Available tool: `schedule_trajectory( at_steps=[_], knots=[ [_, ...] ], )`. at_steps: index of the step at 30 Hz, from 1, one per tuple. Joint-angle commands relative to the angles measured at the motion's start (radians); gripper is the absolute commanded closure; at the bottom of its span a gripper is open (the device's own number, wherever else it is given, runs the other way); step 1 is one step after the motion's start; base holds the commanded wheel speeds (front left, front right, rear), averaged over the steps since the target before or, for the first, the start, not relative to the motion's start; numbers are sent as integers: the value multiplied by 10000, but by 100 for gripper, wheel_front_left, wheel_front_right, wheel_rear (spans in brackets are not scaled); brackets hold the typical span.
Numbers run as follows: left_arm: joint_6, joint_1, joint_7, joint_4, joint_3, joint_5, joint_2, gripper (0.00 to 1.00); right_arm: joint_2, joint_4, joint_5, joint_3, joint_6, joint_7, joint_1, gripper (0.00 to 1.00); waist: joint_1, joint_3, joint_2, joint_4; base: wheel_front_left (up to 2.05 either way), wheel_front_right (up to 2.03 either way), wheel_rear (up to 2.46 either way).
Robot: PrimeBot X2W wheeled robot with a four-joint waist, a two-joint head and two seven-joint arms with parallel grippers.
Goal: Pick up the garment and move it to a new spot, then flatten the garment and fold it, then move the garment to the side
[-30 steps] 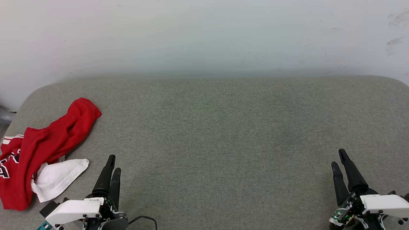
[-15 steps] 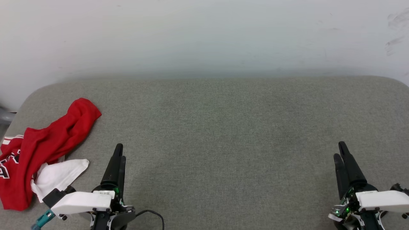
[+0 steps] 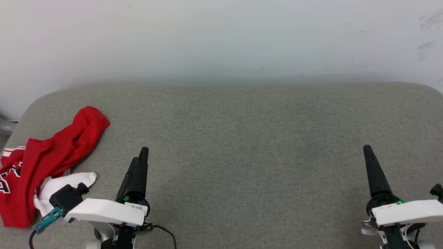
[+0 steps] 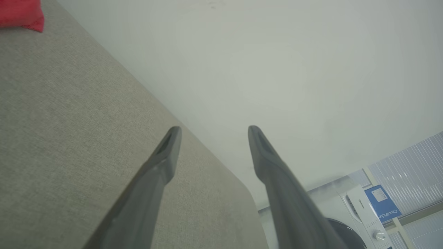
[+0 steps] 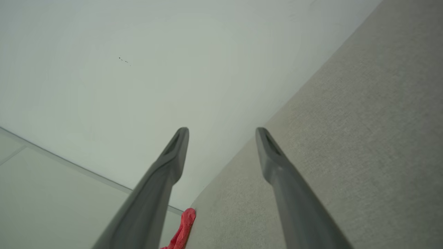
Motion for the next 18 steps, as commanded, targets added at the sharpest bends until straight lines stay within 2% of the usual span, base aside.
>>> schedule_trajectory(
  at_steps=[1,9,18],
  knots=[
    [-1,-236,-105,-268,-56,585,41,0,-82,-328,-695,74,0,-73,-78,0,0,-4,-1,-5,0,0,0],
    [30,-126,-388,-428,-92,2506,78,0,-258,-767,-3156,355,0,-7,61,0,0,-16,-1,-22,0,0,0],
    [219,28,-679,-466,-256,4095,313,0,-218,-1071,-4847,350,0,152,207,0,0,-14,-1,-37,0,0,0]
  ],
)
